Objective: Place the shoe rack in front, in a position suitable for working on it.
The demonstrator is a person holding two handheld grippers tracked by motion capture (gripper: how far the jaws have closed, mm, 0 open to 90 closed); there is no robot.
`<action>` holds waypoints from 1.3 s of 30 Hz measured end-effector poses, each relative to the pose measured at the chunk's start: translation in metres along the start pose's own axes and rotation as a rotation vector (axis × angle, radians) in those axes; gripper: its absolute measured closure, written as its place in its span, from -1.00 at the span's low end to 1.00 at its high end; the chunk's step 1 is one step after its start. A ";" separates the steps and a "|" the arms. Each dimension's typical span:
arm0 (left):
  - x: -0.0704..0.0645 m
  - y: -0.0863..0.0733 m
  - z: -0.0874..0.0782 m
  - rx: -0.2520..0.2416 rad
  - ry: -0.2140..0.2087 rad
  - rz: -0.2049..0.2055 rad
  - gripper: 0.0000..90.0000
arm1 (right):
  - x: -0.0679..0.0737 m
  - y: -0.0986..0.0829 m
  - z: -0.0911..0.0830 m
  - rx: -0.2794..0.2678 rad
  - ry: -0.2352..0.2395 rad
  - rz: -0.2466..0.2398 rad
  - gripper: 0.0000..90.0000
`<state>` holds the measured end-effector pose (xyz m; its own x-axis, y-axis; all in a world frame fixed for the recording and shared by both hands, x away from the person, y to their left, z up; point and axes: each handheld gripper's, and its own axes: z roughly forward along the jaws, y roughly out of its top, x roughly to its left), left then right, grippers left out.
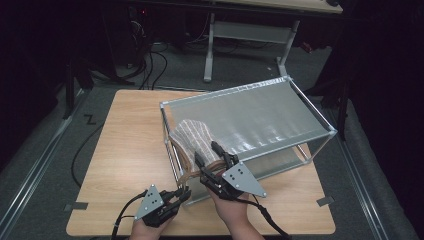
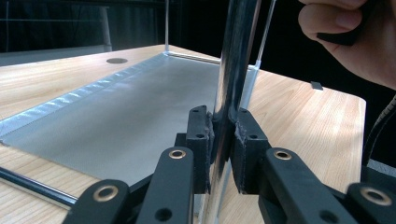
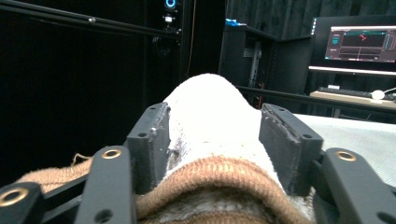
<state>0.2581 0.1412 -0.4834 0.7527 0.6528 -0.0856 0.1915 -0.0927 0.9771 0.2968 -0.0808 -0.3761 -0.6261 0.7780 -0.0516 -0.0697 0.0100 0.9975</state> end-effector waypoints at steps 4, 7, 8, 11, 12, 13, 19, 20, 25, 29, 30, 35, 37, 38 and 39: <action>0.000 0.000 0.000 0.002 0.002 -0.002 0.75 | 0.002 -0.004 0.003 0.020 0.013 0.011 0.09; 0.001 0.000 0.002 0.021 0.000 -0.001 0.73 | 0.004 -0.009 0.005 0.038 0.033 0.013 0.18; 0.001 0.000 0.003 0.024 0.001 -0.002 0.70 | 0.004 -0.010 0.004 0.039 0.037 0.031 0.19; 0.001 0.000 0.008 0.034 0.002 -0.010 0.65 | 0.003 -0.009 0.004 0.049 0.041 0.031 0.23; 0.001 0.000 0.009 0.034 0.000 -0.010 0.67 | 0.003 -0.009 0.004 0.052 0.041 0.031 0.23; 0.001 0.000 0.009 0.034 -0.004 -0.008 0.72 | 0.003 -0.009 0.004 0.053 0.039 0.029 0.24; 0.001 0.000 0.009 0.036 -0.004 0.000 0.75 | 0.004 -0.011 0.003 0.044 0.032 0.018 0.24; 0.001 -0.001 0.009 0.035 -0.004 0.000 0.75 | 0.004 -0.011 0.003 0.046 0.030 0.023 0.24; 0.000 -0.001 0.009 0.035 -0.002 0.002 0.75 | 0.002 -0.011 0.002 0.054 0.028 0.011 0.26; 0.000 -0.001 0.008 0.031 0.007 0.008 0.76 | 0.002 -0.011 0.002 0.062 0.021 0.004 0.26; -0.001 -0.001 0.008 0.031 0.006 0.013 0.76 | 0.001 -0.011 0.001 0.062 0.018 0.001 0.26; -0.002 -0.001 0.008 0.034 0.004 0.015 0.76 | -0.003 -0.011 -0.001 0.062 0.001 -0.005 0.26; -0.002 -0.001 0.007 0.036 0.006 0.015 0.76 | -0.007 -0.010 -0.002 0.066 -0.006 -0.002 0.26; -0.003 -0.001 0.007 0.037 0.008 0.018 0.77 | -0.009 -0.011 -0.003 0.066 -0.013 -0.004 0.26; -0.003 -0.001 0.007 0.039 0.008 0.021 0.77 | -0.012 -0.011 -0.003 0.067 -0.018 -0.003 0.26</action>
<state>0.2599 0.1344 -0.4854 0.7518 0.6563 -0.0632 0.2002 -0.1359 0.9703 0.3021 -0.0921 -0.3863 -0.6116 0.7893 -0.0544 -0.0190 0.0541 0.9984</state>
